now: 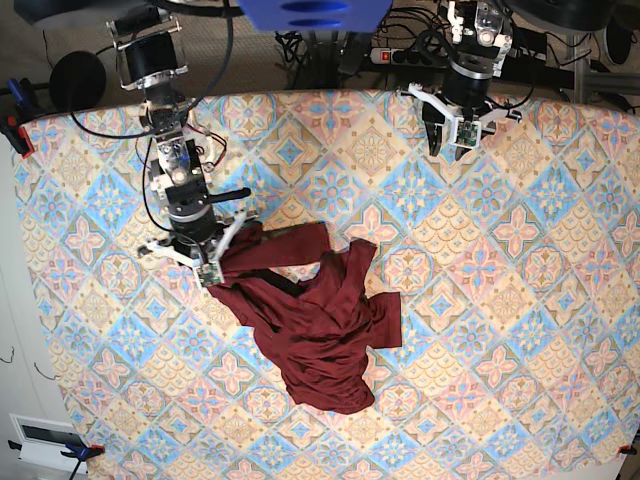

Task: Layout the t-shirt on the table in an organized manner, then fold the t-shirt properly
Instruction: 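Drag the grasped shirt fabric with the right gripper away from the pile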

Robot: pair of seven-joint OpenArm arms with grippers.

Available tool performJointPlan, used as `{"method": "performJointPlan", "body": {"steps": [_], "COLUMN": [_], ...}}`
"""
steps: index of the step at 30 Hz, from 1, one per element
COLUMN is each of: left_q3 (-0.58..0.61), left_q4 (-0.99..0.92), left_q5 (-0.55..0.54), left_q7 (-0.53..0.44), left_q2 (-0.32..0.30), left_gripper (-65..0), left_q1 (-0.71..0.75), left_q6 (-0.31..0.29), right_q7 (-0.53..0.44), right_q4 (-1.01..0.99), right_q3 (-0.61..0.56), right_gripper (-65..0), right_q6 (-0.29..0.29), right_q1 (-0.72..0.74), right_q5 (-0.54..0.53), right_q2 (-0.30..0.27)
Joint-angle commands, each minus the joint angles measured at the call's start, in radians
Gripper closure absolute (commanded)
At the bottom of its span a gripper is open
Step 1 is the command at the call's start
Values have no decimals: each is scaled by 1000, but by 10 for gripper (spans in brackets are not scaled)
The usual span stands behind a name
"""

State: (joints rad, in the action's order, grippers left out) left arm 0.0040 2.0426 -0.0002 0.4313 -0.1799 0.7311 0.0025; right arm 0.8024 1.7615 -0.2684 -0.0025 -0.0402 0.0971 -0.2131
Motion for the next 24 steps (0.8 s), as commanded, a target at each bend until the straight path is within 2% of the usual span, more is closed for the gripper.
{"method": "performJointPlan", "body": {"steps": [1, 5, 8, 15, 19, 21, 24], "left_q3": [-2, -3, 0, 1, 1, 1, 1], "left_q4": [16, 16, 16, 17, 17, 17, 17], "left_q5": [-1, -1, 2, 1, 1, 1, 1], "left_q7": [-19, -18, -10, 156, 174, 174, 174], "left_q2": [-3, -10, -10, -3, -3, -3, -3], "left_gripper": [-225, -225, -225, -225, -225, -225, -225], "left_q1": [-8, -20, -46, -149, -172, -173, -173], "left_q6": [3, 1, 1, 1, 1, 1, 1], "right_q7": [-24, -21, -21, -21, -27, -27, -22], "right_q4": [19, 19, 21, 84, 88, 90, 97], "right_q3": [51, 200, 271, 283, 283, 283, 283], "right_gripper": [-3, -3, -3, -6, -11, -47, -150], "right_q6": [-4, -4, -1, 0, 0, 0, 0], "right_q1": [10, -14, -48, -177, -208, -226, -240], "right_q5": [5, 5, 5, 3, 5, 6, 6], "right_q2": [-4, -4, -4, -4, -4, -4, -4]}}
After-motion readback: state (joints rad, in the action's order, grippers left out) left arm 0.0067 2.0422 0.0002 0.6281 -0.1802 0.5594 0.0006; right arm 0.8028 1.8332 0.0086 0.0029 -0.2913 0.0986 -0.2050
